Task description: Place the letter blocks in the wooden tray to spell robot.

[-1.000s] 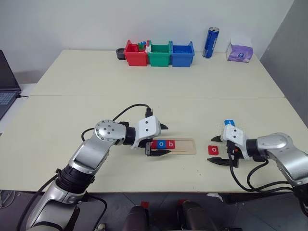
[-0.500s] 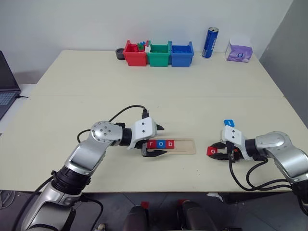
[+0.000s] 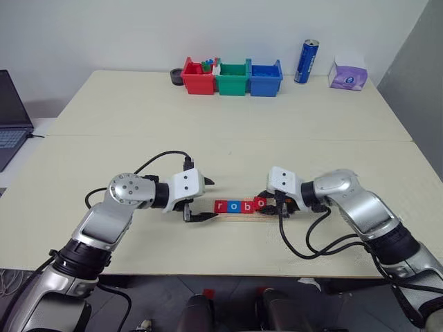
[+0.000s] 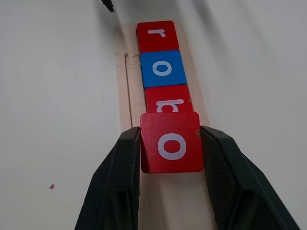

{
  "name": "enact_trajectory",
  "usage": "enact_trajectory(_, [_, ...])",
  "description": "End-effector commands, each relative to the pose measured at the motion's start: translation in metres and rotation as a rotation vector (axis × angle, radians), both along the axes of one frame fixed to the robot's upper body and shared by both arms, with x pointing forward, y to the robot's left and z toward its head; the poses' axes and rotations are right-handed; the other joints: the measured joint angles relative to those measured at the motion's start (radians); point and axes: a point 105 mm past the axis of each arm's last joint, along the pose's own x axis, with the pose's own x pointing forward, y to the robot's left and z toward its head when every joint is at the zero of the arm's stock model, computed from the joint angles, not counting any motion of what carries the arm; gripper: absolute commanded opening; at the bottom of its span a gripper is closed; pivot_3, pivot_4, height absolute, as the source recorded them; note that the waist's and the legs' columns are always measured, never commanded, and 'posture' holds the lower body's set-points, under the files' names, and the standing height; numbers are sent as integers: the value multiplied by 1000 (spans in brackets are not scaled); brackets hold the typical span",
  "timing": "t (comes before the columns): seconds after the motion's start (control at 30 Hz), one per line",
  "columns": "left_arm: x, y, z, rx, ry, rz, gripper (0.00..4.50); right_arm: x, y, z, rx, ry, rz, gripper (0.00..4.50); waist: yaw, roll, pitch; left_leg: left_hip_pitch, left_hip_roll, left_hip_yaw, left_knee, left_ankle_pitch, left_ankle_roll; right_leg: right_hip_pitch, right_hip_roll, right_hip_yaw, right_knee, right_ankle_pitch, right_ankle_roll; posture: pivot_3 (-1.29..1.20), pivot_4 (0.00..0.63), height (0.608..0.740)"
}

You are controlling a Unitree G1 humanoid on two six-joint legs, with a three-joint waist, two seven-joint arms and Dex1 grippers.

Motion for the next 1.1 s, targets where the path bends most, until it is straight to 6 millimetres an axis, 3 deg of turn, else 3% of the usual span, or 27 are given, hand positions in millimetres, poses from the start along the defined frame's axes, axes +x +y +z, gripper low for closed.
enact_trajectory(0.03, [-5,-8,11,-19,-46,-34,4500,4,4,8,-16,-50,38,1457,-1,0,0,0,0,0,0,0,0,0,0,0,0,0,0,0,150,740])
enact_trajectory(0.53, [-6,-11,11,-24,-51,-35,4500,5,5,0,-47,-20,59,1457,-5,0,0,0,0,0,0,0,0,0,0,0,1,0,0,0,150,740])
enact_trajectory(0.67, [-7,-12,12,-24,-52,-35,4500,5,5,1,-43,-18,55,2878,-5,0,0,0,0,0,0,0,0,0,0,0,1,0,0,0,150,740])
enact_trajectory(0.8, [-7,-12,12,-25,-53,-35,4500,6,10,15,12,-24,51,4356,-5,0,0,1,0,0,0,0,0,0,0,0,1,0,0,0,150,740])
enact_trajectory(0.93, [-6,-12,12,-26,-54,-32,4500,1,7,37,76,-42,43,4471,-5,0,0,0,0,-1,0,0,0,0,0,0,1,0,0,0,150,740])
enact_trajectory(1.03, [-4,-10,13,-32,-54,-18,4500,-4,-2,38,73,-61,19,4471,-4,0,0,0,0,-1,0,0,0,0,0,0,1,0,0,0,150,740])
enact_trajectory(1.1, [-3,-9,13,-36,-55,-9,4500,-6,-9,33,60,-72,-6,4111,-3,0,0,0,0,-1,0,0,0,0,0,0,1,0,0,0,150,740])
